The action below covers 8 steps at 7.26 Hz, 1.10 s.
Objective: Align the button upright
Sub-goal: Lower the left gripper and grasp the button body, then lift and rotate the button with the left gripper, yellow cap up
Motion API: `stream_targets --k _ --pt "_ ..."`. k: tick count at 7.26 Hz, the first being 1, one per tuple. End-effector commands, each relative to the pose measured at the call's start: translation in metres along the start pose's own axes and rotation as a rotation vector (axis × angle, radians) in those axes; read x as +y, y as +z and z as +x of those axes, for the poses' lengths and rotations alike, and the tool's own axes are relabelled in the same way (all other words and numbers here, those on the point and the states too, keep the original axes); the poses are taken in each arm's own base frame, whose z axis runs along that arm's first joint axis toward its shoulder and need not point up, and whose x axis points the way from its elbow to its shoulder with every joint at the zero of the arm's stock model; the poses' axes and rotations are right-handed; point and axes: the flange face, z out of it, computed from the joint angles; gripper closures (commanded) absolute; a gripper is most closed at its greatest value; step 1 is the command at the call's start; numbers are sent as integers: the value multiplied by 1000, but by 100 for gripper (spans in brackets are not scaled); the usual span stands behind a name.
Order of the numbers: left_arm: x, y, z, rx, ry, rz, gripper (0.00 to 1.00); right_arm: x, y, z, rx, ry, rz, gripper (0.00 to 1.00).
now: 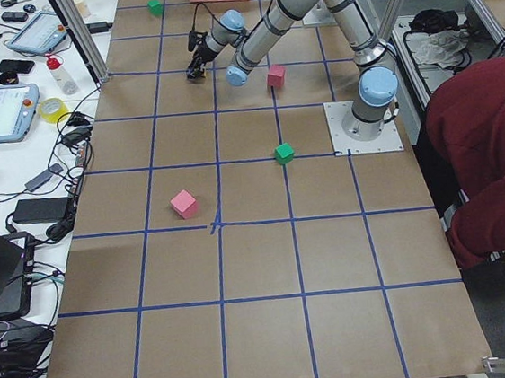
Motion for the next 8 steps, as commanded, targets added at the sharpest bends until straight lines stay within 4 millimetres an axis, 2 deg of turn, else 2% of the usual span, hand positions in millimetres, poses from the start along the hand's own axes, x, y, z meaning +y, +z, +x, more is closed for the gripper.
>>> stream_targets --k 1,3,4,6,7,8 --pt "-6 -7 0 3 7 14 84 0 -1 0 1 -2 2 0" --pt "-14 -15 2 7 3 23 85 1 -5 1 3 0 11 0" --pt "-27 -26 3 2 0 16 85 2 -9 2 3 2 17 0" --pt "-70 -56 11 -36 -35 -94 85 1 -9 6 38 1 17 0" --pt "-88 -69 14 -68 -106 -185 85 1 -11 10 70 3 19 0" --pt "-99 -82 17 -69 -160 -322 85 1 -11 10 72 3 17 0"
